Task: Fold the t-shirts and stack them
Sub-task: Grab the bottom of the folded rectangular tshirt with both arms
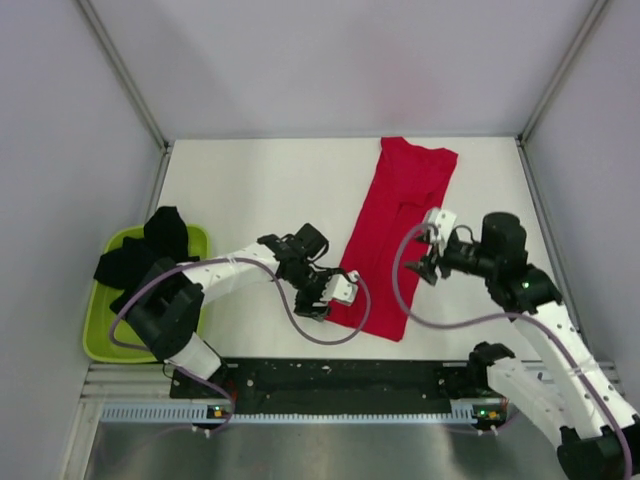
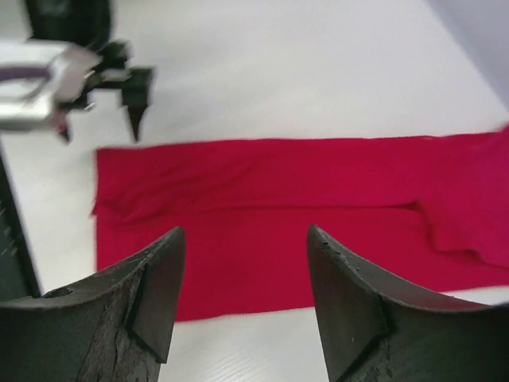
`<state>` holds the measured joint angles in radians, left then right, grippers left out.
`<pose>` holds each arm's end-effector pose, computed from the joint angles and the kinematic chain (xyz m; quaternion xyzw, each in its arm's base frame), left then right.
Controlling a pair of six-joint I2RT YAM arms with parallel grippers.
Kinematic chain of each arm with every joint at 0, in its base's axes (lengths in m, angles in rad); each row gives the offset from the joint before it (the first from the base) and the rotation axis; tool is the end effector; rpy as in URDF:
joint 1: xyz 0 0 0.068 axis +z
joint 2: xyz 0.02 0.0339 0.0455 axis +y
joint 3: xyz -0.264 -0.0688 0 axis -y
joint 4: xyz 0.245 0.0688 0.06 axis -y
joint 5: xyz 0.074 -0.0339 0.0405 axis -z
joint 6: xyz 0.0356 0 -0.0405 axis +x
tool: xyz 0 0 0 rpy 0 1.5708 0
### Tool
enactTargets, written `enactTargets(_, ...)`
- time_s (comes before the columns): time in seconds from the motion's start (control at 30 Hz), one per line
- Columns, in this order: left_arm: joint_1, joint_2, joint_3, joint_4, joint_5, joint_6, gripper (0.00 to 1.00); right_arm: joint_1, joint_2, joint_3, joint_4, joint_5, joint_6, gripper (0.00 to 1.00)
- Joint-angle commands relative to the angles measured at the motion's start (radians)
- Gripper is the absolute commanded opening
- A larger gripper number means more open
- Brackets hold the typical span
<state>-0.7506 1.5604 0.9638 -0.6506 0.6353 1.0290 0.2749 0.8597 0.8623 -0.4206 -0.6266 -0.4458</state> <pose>0.1949 -0.2107 0.1921 0.7601 0.5512 -0.2840 0.1943 0.1739 0.0707 0.3324 -0.4384 0.6872 0.2132 0.5386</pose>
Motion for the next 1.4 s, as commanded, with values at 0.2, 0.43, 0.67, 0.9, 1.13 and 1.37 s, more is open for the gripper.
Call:
enactTargets(0.2, -0.118, -0.013, -0.071, 0.061, -0.097, 0.103, 0.72, 0.430, -0.119, -0.232, -0.415, 0.029, -0.395, 0.57)
enactTargets(0.43, -0.154, 0.067, -0.074, 0.181, -0.321, 0.051, 0.47, 0.570, -0.036, -0.399, -0.222, 0.174, -0.510, 0.57)
enactTargets(0.67, -0.158, -0.002, -0.137, 0.197, -0.278, 0.045, 0.00, 0.673, 0.120, -0.467, 0.023, 0.268, -0.505, 0.55)
enactTargets(0.9, -0.156, -0.034, -0.097, 0.045, -0.214, -0.018, 0.00, 0.728, 0.156, -0.399, -0.091, 0.309, -0.464, 0.00)
enactTargets(1.13, -0.092, -0.060, 0.113, -0.110, -0.146, -0.206, 0.00, 0.692, -0.083, -0.296, -0.190, 0.338, -0.285, 0.00)
enactTargets(1.37, 0.042, 0.159, 0.421, 0.003, -0.272, -0.440, 0.00, 0.385, -0.061, -0.302, 0.020, 0.294, -0.234, 0.00)
